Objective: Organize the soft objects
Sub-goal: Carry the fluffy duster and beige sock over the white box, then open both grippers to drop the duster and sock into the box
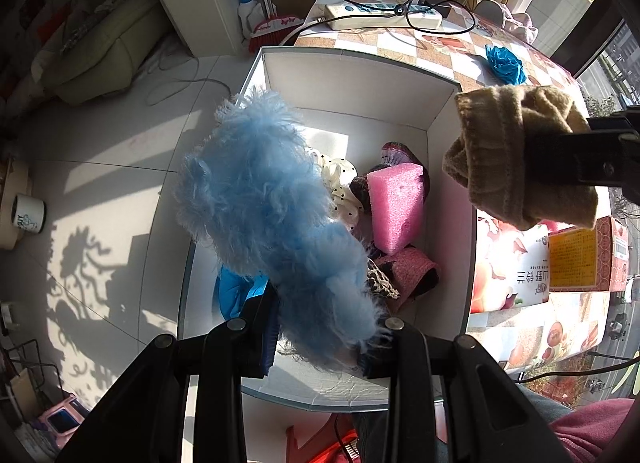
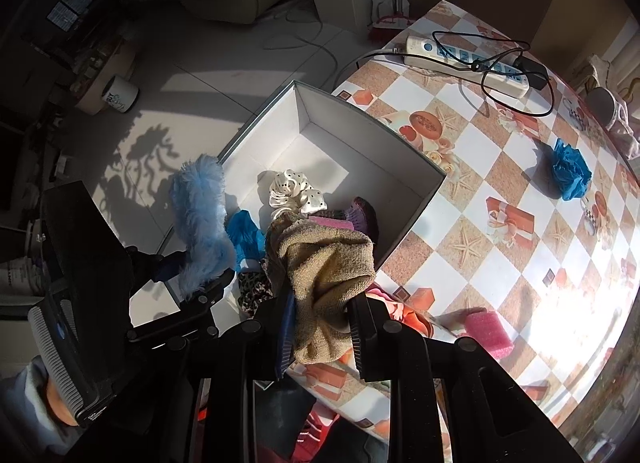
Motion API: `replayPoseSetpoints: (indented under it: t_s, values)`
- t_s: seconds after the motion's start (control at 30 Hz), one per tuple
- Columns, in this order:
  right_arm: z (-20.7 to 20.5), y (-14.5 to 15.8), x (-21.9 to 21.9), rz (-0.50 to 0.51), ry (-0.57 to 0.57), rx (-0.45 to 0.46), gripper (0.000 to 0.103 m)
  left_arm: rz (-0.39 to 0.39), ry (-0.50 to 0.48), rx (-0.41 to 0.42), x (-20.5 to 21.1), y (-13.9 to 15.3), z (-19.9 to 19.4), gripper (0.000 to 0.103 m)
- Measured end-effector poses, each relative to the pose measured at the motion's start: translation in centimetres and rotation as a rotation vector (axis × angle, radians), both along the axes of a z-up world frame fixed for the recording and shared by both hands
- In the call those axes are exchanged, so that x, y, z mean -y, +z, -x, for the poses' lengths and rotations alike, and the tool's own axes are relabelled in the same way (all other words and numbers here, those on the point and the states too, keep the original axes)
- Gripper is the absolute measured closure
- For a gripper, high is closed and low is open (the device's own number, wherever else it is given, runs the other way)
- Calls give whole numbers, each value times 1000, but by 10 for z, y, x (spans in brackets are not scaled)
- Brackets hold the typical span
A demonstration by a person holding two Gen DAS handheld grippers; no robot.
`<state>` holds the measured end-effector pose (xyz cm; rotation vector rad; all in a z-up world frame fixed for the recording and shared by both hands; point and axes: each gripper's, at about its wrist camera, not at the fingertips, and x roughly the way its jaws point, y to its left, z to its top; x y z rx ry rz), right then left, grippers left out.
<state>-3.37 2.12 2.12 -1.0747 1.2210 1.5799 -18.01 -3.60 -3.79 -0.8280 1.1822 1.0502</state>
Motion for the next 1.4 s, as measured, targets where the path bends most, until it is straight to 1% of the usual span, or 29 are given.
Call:
replayPoseSetpoints:
  t_s: [0.27,0.63,1.13,1.17,1.2,1.23,1.27,1.3,1.33,1.4]
  values:
    - [-1,-5,-11,10,-26,2,77,17,-4,5,-1,-5,0,69]
    - [3,-9,-31,10,-29,9,77,28,-16,-5,-2,-7,-1,68]
    - [6,-22,-47,30,-40,11,77,51,-38,-10,-4,-13,-6,68]
    - [6,-22,-48,31,-42,10,77,45,-46,-5,-4,-12,-7,67]
    - [6,-23,-49,33,-44,7,77,36,-55,-6,-3,-10,-9,59]
    - [6,-24,-51,37,-45,1,77,25,-66,-9,-3,-9,-10,49]
    - [5,-25,-52,42,-46,-4,77,13,-77,-14,-3,-8,-12,43]
    - [5,-26,-53,49,-48,-8,77,0,-87,-19,-3,-6,-14,30]
    - [4,-27,-54,55,-51,-10,76,-9,-94,-24,-3,-5,-16,21]
    - [1,-29,-55,67,-61,-13,59,-6,-102,-24,-3,-4,-18,21]
